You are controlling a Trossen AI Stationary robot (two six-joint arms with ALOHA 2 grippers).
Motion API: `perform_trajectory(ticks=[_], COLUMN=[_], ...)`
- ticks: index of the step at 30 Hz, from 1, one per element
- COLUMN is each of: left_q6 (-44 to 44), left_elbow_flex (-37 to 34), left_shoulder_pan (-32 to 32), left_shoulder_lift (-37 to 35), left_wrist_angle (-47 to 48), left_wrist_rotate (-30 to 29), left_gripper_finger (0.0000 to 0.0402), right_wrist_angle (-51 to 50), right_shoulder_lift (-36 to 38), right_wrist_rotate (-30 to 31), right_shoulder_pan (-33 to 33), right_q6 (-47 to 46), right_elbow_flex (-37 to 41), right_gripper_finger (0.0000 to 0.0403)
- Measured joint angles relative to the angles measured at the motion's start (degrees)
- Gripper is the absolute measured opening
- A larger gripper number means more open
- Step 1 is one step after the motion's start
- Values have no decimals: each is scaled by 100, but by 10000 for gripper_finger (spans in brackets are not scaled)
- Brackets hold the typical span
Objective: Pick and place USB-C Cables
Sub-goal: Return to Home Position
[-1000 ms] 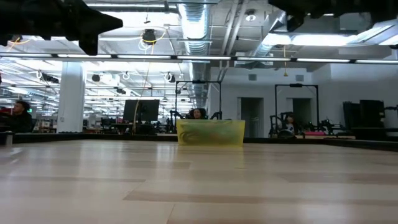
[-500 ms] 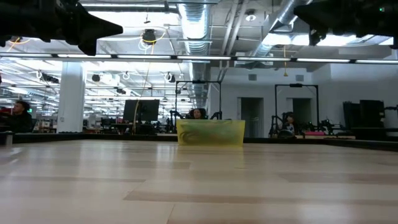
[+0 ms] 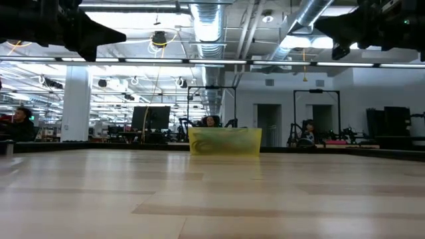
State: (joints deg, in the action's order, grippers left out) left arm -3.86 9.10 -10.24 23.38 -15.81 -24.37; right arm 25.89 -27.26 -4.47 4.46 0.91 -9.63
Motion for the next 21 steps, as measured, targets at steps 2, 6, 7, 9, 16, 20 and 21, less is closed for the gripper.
perform_trajectory(ticks=[2, 6, 7, 9, 16, 20, 21], left_q6=[-56, -220, -238, -242, -162, -144, -144], left_elbow_flex=[0, 0, 0, 0, 0, 0, 0], left_shoulder_pan=[0, 7, 7, 7, 9, 9, 9], left_shoulder_lift=[-239, -629, -696, -812, -1036, -1082, -1089], left_wrist_angle=[115, 211, 251, 372, 722, 853, 894], left_wrist_rotate=[-40, -52, -51, -49, -31, -30, -30], left_gripper_finger=[0, 0, 0, 0, 0, 0, 0], right_wrist_angle=[-82, -410, -499, -631, -1301, -1535, -1596], right_shoulder_lift=[177, 553, 631, 756, 1254, 1584, 1662], right_wrist_rotate=[-8, -17, -17, -15, -15, -12, -12], right_shoulder_pan=[39, 104, 106, 106, 104, 44, 23], right_q6=[0, 0, 0, 2, -31, -162, -186], right_elbow_flex=[0, 0, 0, 0, 0, 74, 121], right_gripper_finger=[15, 14, 15, 16, 14, 16, 16])
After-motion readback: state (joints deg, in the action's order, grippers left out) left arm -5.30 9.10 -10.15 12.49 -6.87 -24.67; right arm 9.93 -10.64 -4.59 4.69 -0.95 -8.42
